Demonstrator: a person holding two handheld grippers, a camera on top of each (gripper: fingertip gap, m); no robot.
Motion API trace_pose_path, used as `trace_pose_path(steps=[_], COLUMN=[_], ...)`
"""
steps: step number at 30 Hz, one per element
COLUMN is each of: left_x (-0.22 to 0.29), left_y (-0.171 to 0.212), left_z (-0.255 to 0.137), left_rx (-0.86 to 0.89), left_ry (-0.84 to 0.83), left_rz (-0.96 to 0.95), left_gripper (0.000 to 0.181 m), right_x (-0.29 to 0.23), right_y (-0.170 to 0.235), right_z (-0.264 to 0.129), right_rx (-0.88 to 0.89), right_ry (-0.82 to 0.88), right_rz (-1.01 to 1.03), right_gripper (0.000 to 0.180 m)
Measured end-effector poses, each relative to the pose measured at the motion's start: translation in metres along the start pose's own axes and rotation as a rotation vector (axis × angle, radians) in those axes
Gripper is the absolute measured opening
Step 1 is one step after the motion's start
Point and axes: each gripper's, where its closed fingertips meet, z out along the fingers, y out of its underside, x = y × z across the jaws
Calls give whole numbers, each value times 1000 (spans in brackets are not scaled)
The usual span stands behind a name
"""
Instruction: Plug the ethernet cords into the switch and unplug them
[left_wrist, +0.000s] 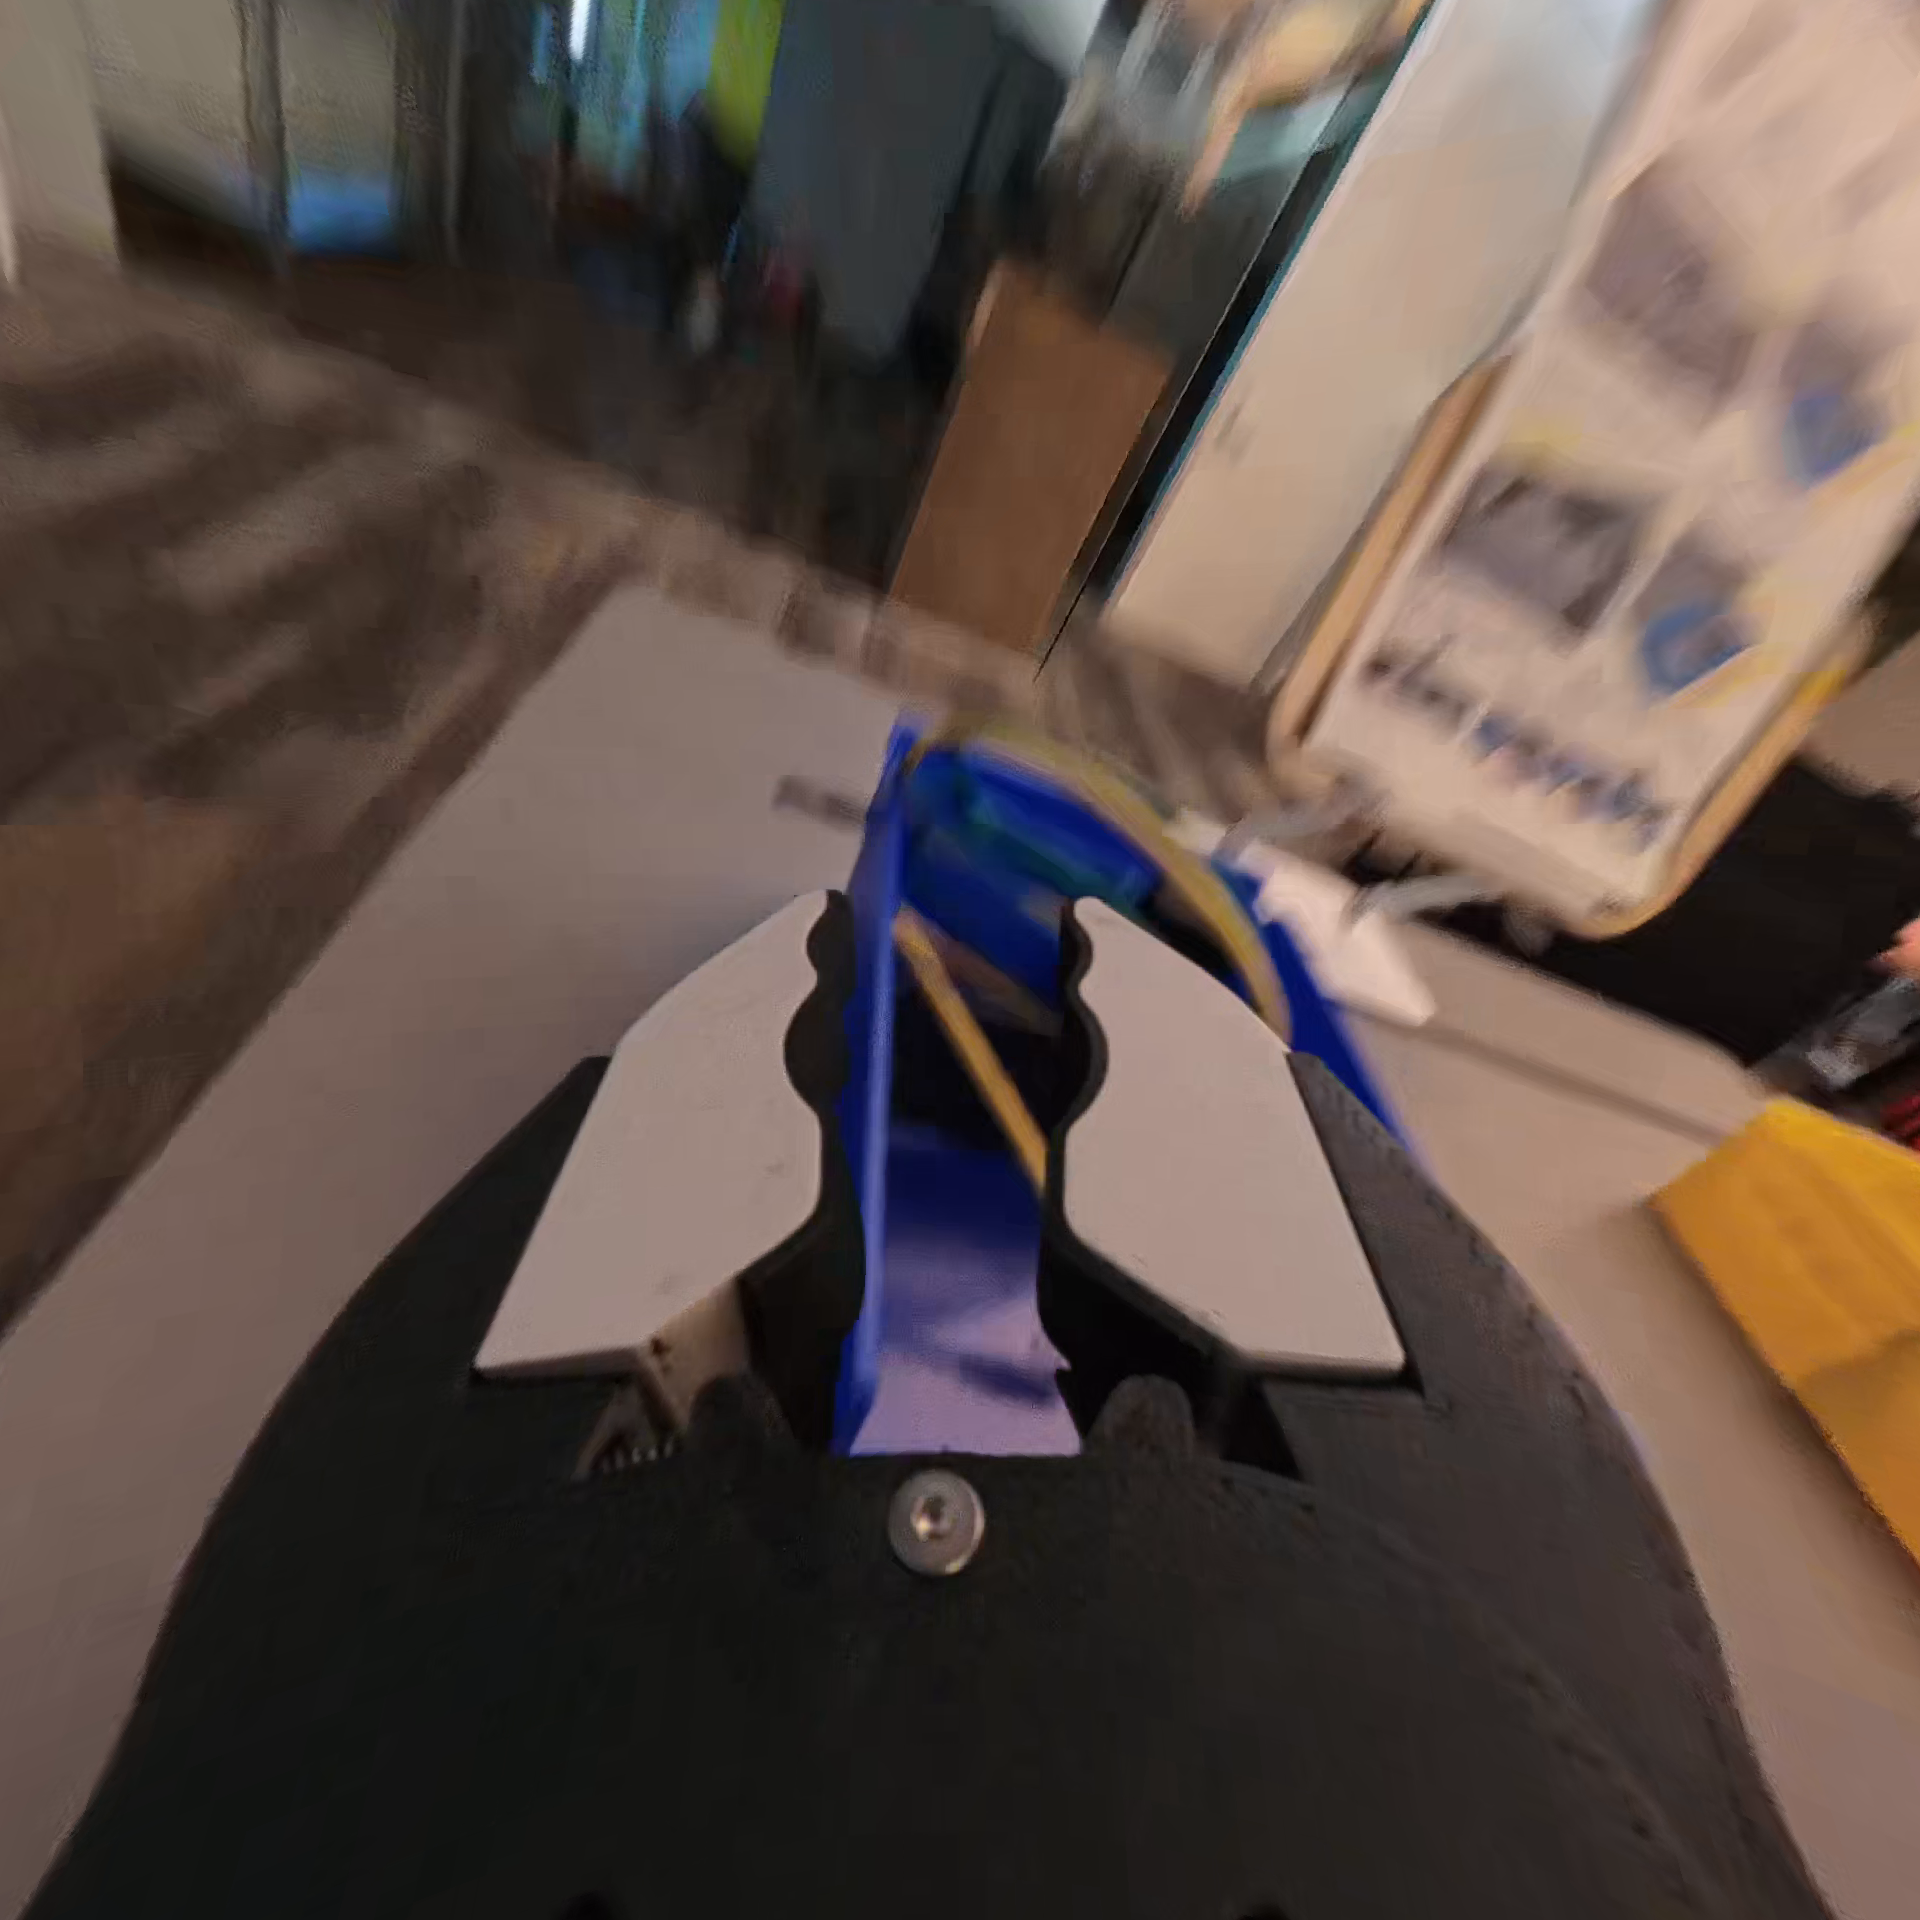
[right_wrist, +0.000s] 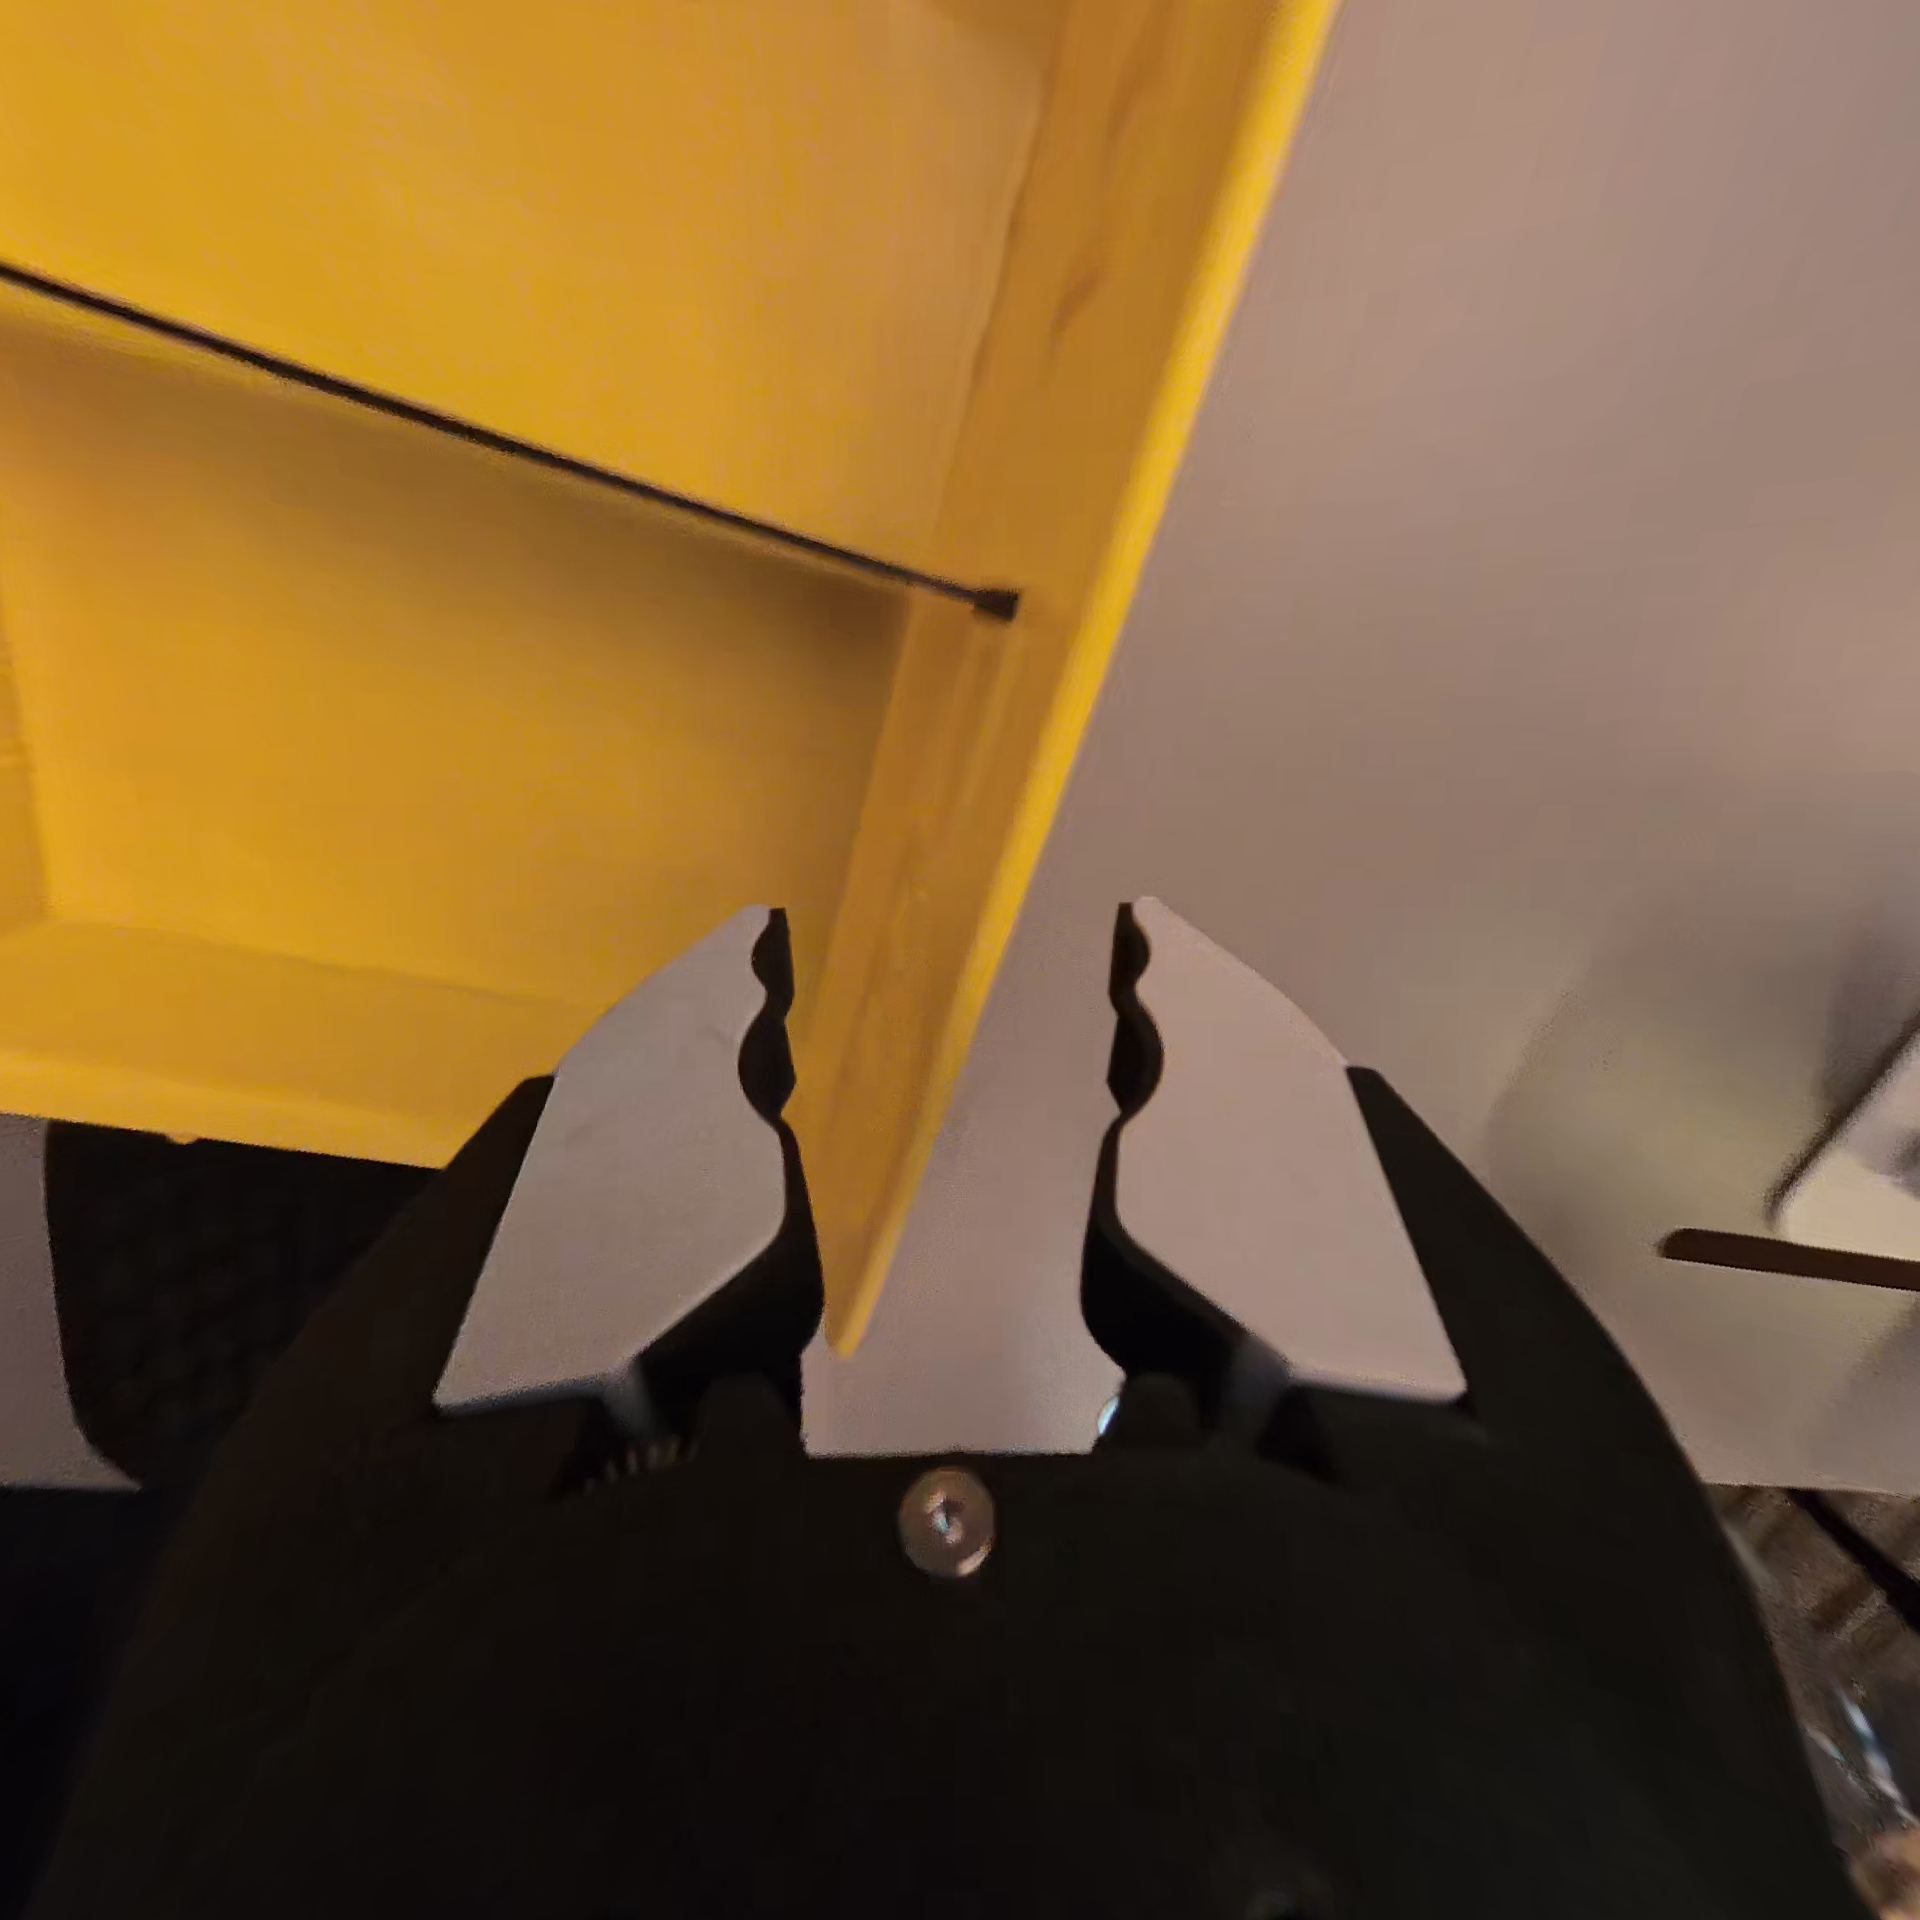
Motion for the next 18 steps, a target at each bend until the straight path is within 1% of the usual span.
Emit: trace_pose_path(steps=[2,3,5,6,8,10,12,13,15,17,18], left_x=[37,59,98,116,152,180,195,191,167,151,145], left_y=[-31,-39,-43,-40,-29,-14,14,32,62,88,97], left_z=[-20,-28,-31,-25,-4,30,67,86,117,136,146], left_rx=[192,255,294,269,158,8,-195,-330,-589,-737,-776], left_ry=[132,203,270,289,345,400,467,463,374,369,368], left_rz=[85,149,292,371,530,704,865,914,1028,1153,1217], left_gripper=[35,33,30,36,52,55,58,52,37,49,51], right_x=[2,-1,-22,-38,-72,-102,-124,-136,-159,-184,-193], right_y=[-23,-40,-77,-94,-118,-131,-140,-141,-139,-133,-131], right_z=[-38,-60,-109,-134,-181,-218,-248,-259,-279,-288,-288], right_rx=[152,265,540,683,940,1145,1329,1406,1531,1609,1631], right_ry=[46,57,33,-1,-50,-86,-91,-102,-121,-132,-124], right_rz=[-19,-39,-99,-144,-230,-304,-361,-398,-467,-590,-640], right_gripper=[62,63,65,66,67,67,67,66,65,62,62])
